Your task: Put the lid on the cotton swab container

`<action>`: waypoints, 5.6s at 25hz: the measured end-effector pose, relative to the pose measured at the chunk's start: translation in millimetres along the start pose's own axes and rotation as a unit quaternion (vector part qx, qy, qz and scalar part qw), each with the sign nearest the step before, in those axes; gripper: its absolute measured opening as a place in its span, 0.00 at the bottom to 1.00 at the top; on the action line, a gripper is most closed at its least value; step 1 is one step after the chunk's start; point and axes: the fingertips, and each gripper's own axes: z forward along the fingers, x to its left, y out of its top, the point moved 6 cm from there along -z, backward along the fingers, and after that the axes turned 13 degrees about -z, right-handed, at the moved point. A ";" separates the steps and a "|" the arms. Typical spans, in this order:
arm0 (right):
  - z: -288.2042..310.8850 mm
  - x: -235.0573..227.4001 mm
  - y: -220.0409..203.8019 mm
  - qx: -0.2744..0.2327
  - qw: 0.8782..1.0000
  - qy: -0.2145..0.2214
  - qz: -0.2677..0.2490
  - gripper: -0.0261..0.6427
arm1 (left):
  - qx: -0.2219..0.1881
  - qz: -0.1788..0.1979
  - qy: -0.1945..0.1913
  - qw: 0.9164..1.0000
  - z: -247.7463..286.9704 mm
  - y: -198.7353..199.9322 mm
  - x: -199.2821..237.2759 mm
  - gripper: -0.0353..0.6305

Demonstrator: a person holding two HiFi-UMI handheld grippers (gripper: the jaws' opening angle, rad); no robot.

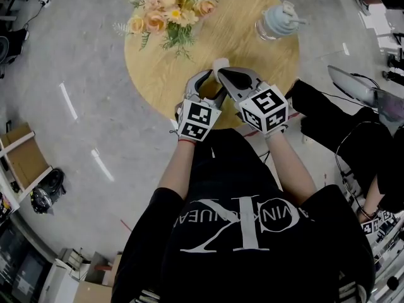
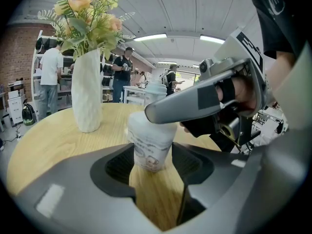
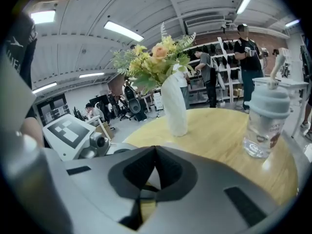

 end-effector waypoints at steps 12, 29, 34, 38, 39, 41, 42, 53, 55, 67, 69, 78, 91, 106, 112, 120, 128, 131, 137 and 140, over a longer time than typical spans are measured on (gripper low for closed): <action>0.1 1.3 0.3 -0.003 1.000 -0.010 0.001 0.06 | 0.000 -0.003 -0.003 1.000 -3.9 -1.6 2.3 0.42; -24.6 -3.3 2.1 -0.071 0.997 -0.028 0.035 0.06 | -0.081 0.016 0.023 0.996 -64.6 14.1 22.4 0.09; -38.1 -11.6 13.5 -0.096 0.994 -0.054 0.024 0.06 | -0.124 0.001 0.063 0.990 -86.3 33.2 37.7 0.07; -47.2 -16.0 22.0 -0.116 0.991 -0.069 0.016 0.06 | -0.145 -0.003 0.083 0.986 -100.6 44.0 45.5 0.07; -49.5 -16.8 24.2 -0.121 0.990 -0.072 0.015 0.06 | -0.149 -0.006 0.088 0.985 -104.0 46.6 46.8 0.07; -53.4 -18.7 28.6 -0.130 0.989 -0.077 0.012 0.06 | -0.158 -0.008 0.095 0.983 -109.9 50.7 49.5 0.07; -54.9 -19.6 30.9 -0.133 0.988 -0.079 0.011 0.06 | -0.162 -0.009 0.098 0.982 -112.6 52.8 50.8 0.07; -72.2 -22.7 63.4 -0.175 0.980 -0.089 -0.010 0.06 | -0.212 -0.005 0.127 0.969 -143.3 81.9 58.9 0.07; -74.2 -23.4 68.1 -0.180 0.979 -0.090 -0.014 0.06 | -0.221 -0.008 0.130 0.967 -147.9 88.5 59.4 0.07; -89.3 -32.7 89.7 -0.209 0.973 -0.099 -0.029 0.06 | -0.259 -0.001 0.139 0.956 -158.9 115.6 55.5 0.07; -90.7 -33.7 92.2 -0.212 0.972 -0.099 -0.031 0.06 | -0.264 0.001 0.140 0.954 -160.5 119.4 54.9 0.07; -92.3 -33.7 105.1 -0.230 0.968 -0.096 -0.039 0.06 | -0.287 -0.001 0.153 0.946 -174.4 131.0 58.4 0.07; -90.2 -36.2 125.0 -0.246 0.964 -0.093 -0.046 0.06 | -0.313 -0.001 0.174 0.934 -192.6 148.1 66.8 0.07; -95.0 -31.1 124.9 -0.257 0.960 -0.103 -0.046 0.06 | -0.329 -0.002 0.181 0.927 -204.9 147.9 64.6 0.07; -98.9 -30.2 120.5 -0.256 0.960 -0.110 -0.039 0.06 | -0.328 0.000 0.178 0.928 -205.7 147.8 61.4 0.07; -103.0 -16.7 119.3 -0.254 0.960 -0.113 -0.036 0.06 | -0.325 -0.004 0.177 0.929 -216.4 141.3 56.6 0.07; -98.3 -28.2 117.2 -0.253 0.960 -0.113 -0.035 0.06 | -0.320 -0.006 0.179 0.930 -205.1 141.7 62.0 0.07; -98.5 -27.4 117.0 -0.251 0.961 -0.112 -0.036 0.06 | -0.319 -0.007 0.180 0.930 -205.0 141.5 61.8 0.07; -96.8 -28.7 117.3 -0.250 0.961 -0.113 -0.033 0.06 | -0.318 -0.007 0.179 0.931 -204.2 141.9 63.1 0.07; -94.4 -30.1 115.2 -0.249 0.961 -0.112 -0.030 0.06 | -0.318 -0.008 0.180 0.931 -203.0 141.6 64.5 0.07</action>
